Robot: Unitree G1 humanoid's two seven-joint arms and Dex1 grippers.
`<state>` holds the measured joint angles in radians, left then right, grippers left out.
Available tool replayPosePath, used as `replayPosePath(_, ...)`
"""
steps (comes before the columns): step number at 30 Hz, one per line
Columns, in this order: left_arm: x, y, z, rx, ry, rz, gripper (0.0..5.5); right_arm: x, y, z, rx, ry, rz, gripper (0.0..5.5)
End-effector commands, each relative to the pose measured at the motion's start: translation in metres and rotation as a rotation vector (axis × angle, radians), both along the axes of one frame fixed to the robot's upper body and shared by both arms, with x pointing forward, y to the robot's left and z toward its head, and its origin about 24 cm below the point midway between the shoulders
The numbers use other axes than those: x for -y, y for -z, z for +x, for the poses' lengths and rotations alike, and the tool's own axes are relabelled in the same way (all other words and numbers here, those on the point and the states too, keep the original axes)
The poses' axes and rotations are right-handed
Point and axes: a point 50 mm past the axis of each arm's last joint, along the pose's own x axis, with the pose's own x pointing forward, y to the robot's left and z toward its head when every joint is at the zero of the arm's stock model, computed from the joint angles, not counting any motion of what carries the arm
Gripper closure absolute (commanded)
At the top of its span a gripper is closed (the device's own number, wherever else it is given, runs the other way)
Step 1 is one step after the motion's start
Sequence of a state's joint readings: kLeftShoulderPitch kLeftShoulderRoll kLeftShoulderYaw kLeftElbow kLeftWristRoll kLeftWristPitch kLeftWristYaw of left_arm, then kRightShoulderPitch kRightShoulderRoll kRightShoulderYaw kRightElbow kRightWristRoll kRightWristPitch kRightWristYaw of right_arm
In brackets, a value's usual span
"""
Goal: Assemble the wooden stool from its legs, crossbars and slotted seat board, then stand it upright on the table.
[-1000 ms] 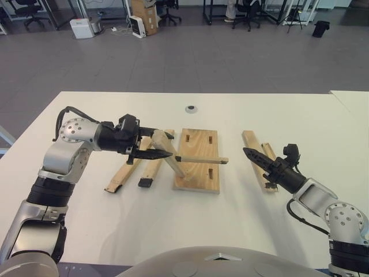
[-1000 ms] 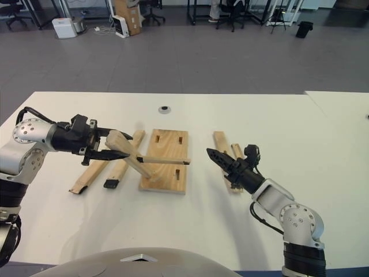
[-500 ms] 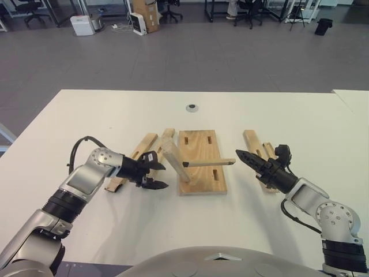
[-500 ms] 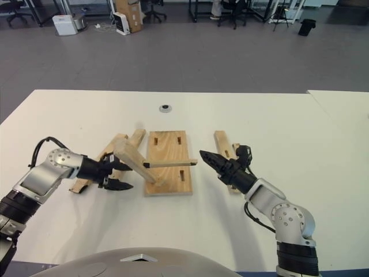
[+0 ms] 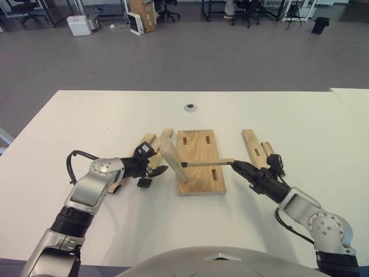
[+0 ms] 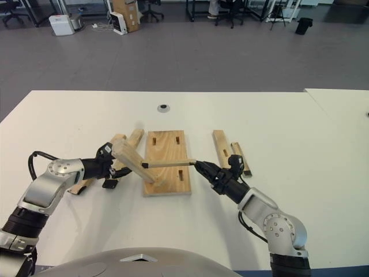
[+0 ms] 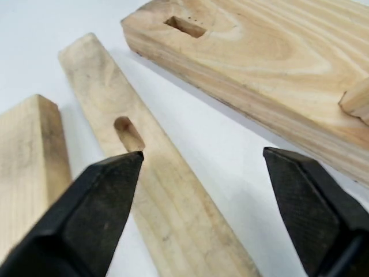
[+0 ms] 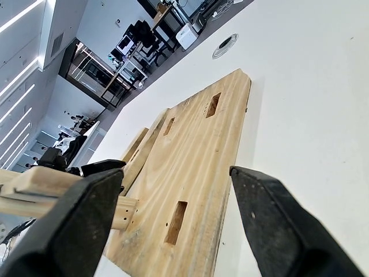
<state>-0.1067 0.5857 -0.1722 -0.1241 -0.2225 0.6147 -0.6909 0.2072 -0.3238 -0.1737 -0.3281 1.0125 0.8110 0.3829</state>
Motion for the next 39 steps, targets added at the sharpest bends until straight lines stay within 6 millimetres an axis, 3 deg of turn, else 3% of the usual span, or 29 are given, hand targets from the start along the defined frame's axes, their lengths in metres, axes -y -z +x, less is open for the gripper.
replayPosePath(1,0.001,-0.001,-0.001,0.022,-0.093,-0.006,1.66,-0.004,0.002,-0.003,-0.003,0.003,-0.001,2.06)
replayPosePath(8,0.008,0.012,-0.017,-0.004,-0.197,-0.007,1.66,-0.014,0.008,-0.005,-0.006,0.008,0.006,2.06)
replayPosePath(15,-0.006,0.022,-0.026,0.014,-0.349,0.05,1.66,-0.013,0.011,-0.007,-0.012,0.024,0.016,2.06)
replayPosePath(20,-0.004,0.031,-0.036,-0.02,-0.351,0.055,1.66,-0.014,0.013,-0.008,-0.021,0.031,0.023,2.06)
replayPosePath(29,0.001,0.038,-0.04,-0.068,-0.319,0.034,3.13,-0.01,0.017,-0.006,-0.046,0.068,0.016,2.06)
replayPosePath(32,0.009,0.039,-0.037,-0.08,-0.312,0.001,3.42,-0.004,0.022,-0.006,-0.071,0.105,-0.002,2.06)
replayPosePath(34,0.006,0.033,-0.024,-0.051,-0.352,-0.025,3.42,0.003,0.024,-0.005,-0.076,0.138,-0.009,2.06)
replayPosePath(37,-0.006,0.01,0.007,0.047,-0.388,-0.057,3.42,0.017,0.023,0.001,-0.066,0.182,-0.029,2.06)
replayPosePath(39,-0.015,-0.017,0.033,0.161,-0.369,-0.05,3.42,0.029,0.017,0.007,-0.038,0.221,-0.038,2.06)
